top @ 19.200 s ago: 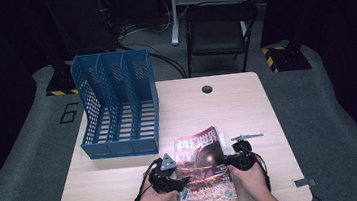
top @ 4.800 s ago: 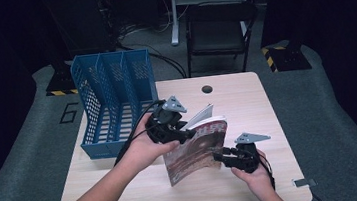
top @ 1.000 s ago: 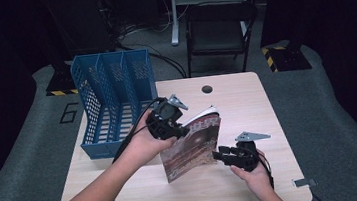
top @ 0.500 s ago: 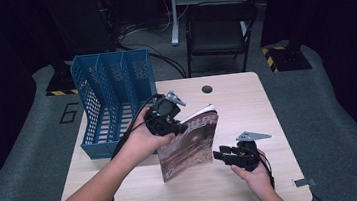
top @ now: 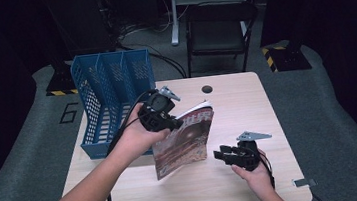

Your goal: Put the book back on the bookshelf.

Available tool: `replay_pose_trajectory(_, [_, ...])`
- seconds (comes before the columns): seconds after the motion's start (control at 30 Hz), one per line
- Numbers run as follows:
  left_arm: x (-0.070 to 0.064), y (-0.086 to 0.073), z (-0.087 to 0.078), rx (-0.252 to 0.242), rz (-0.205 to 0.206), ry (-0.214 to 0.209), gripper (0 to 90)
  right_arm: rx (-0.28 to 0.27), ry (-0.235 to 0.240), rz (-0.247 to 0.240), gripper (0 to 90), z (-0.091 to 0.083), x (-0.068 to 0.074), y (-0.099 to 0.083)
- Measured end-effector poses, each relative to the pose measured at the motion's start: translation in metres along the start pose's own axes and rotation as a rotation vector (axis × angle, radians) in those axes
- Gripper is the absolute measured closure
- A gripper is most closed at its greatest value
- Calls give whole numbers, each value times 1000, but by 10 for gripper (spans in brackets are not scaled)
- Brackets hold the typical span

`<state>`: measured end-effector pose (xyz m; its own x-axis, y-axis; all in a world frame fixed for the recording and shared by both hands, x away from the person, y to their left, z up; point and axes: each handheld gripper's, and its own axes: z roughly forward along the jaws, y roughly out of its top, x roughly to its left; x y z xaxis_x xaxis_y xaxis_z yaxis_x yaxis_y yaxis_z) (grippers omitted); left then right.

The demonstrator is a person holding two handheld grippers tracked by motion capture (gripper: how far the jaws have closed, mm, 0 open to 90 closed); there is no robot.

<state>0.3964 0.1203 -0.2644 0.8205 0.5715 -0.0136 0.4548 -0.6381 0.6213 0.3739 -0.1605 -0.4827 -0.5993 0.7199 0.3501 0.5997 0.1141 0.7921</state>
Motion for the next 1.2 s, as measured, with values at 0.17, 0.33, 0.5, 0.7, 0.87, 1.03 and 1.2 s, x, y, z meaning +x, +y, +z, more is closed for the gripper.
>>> replay_pose_trajectory(0.17, [4,3,-8,-15,-9,7,839,0,-1,1,559,0,-1,0])
replay_pose_trajectory(0.33, [8,6,-15,-20,-13,13,839,0,-2,1,559,0,-1,0])
replay_pose_trajectory(0.5, [12,9,-20,-31,-24,15,838,5,3,-1,560,-1,-1,0])
replay_pose_trajectory(0.7, [14,13,-25,-37,-36,22,839,3,-1,4,559,0,0,0])
replay_pose_trajectory(0.87, [16,18,-31,-42,-35,32,838,5,-1,7,559,0,-1,0])
replay_pose_trajectory(1.03, [19,21,-37,-53,-42,40,838,5,1,6,558,0,0,0])
replay_pose_trajectory(1.2, [22,24,-43,-56,-43,46,838,5,2,6,557,0,0,-1])
